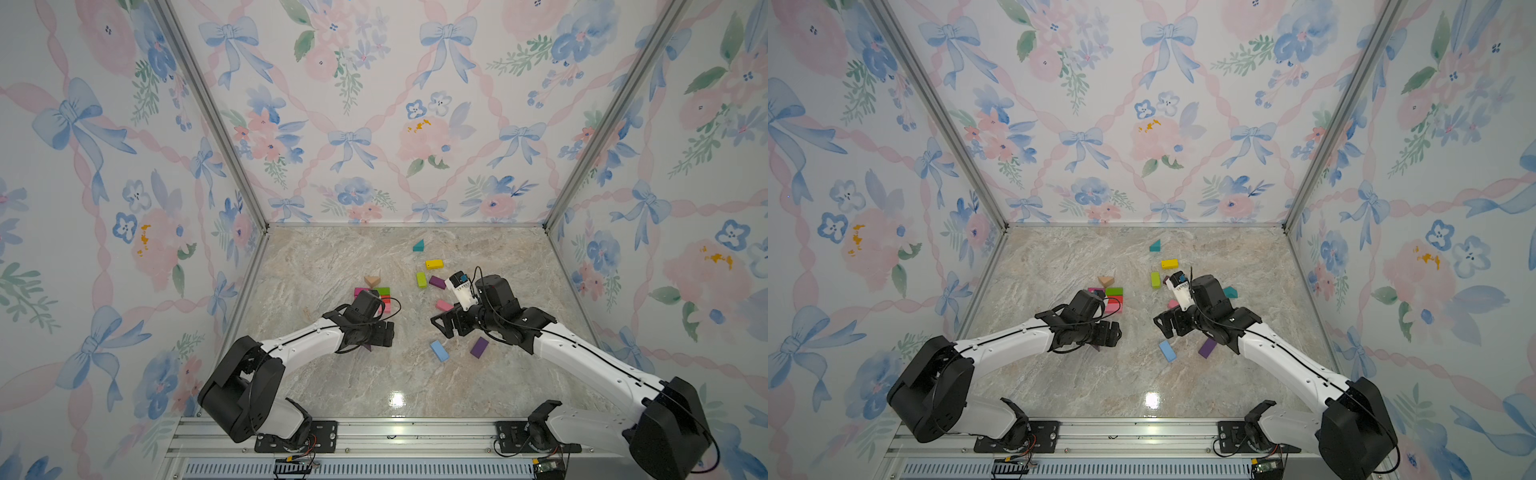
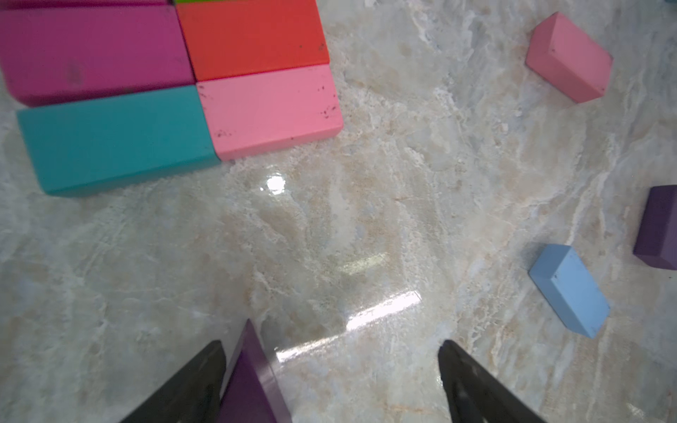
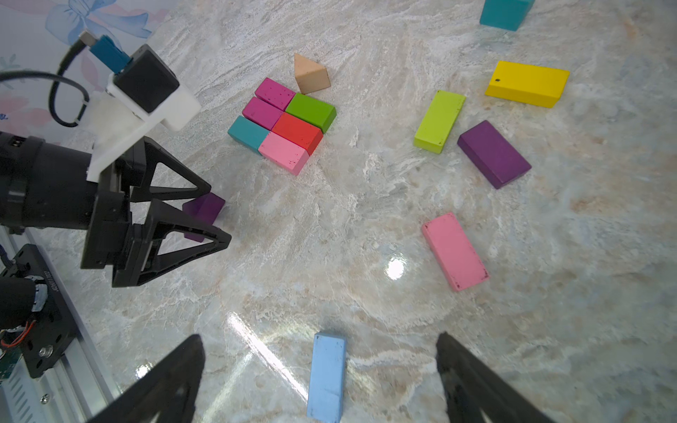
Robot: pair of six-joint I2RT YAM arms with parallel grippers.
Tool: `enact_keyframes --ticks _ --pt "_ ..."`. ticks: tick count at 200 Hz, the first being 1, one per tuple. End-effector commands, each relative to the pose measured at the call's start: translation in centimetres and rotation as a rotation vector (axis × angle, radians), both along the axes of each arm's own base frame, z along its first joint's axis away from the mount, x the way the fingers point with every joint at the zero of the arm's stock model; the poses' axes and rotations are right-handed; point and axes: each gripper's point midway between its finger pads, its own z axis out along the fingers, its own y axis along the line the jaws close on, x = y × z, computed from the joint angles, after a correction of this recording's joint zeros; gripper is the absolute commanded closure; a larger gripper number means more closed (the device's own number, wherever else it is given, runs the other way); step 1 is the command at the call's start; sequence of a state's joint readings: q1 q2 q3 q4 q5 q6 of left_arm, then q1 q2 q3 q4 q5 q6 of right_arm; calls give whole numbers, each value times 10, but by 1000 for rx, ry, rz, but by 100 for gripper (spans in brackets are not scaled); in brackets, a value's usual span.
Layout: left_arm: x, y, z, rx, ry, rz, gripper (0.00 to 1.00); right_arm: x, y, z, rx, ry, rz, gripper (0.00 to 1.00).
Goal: Assemble a piece of candy with building blocks
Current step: Adjust the building block at the center of the board.
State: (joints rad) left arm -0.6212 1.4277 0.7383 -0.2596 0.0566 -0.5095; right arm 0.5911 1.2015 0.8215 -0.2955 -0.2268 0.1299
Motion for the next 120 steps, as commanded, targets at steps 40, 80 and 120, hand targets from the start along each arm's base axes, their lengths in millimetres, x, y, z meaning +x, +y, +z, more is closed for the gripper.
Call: enact_keyframes --ticks 40,80,120 --pt "13 16 28 -66 -58 65 7 -14 14 -6 -127 -16 98 1" --pt "37 72 45 -126 -99 230 7 -37 70 -24 -232 -15 399 1" --pt "59 116 60 -185 -134 353 7 -54 142 -44 -241 14 666 1"
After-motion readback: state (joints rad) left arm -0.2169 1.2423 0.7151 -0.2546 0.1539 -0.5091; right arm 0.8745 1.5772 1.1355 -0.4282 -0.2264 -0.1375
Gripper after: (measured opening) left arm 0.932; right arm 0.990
